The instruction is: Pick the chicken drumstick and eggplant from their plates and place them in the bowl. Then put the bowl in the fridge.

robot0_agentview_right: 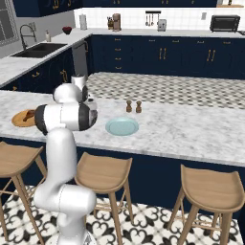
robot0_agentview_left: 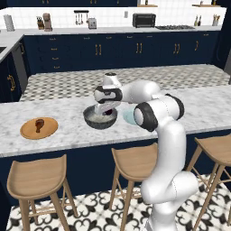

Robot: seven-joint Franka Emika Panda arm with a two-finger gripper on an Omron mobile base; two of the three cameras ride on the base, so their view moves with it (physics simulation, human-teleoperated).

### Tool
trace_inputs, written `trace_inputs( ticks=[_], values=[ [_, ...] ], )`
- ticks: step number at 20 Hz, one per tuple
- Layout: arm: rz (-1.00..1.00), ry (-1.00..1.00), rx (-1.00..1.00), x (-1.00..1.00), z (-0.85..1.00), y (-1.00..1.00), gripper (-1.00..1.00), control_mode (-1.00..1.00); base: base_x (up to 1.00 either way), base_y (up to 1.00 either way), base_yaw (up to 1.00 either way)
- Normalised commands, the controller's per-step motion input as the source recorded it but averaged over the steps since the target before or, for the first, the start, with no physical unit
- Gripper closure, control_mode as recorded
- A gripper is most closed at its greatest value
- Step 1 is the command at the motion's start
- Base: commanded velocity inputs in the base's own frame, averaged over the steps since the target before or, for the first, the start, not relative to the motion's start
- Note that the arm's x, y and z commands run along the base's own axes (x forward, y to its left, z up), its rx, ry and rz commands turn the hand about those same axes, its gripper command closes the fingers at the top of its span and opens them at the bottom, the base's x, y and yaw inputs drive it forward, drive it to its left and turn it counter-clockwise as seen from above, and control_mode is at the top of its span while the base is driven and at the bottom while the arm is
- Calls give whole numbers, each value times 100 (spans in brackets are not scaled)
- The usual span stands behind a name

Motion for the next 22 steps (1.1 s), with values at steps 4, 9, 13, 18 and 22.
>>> trace_inputs(
  ticks=[4, 9, 13, 18, 22],
  values=[
    [0, 3, -6, 61, -37, 39, 100, -100, 0, 0, 0],
    [0, 3, -5, 15, -51, 0, 100, -100, 0, 0, 0],
    [0, 8, -2, -7, -31, 0, 100, -100, 0, 0, 0],
    [0, 1, 0, -62, -1, 0, -100, -100, 0, 0, 0],
    [0, -1, 0, -61, 0, -3, -100, -100, 0, 0, 0]
  ],
)
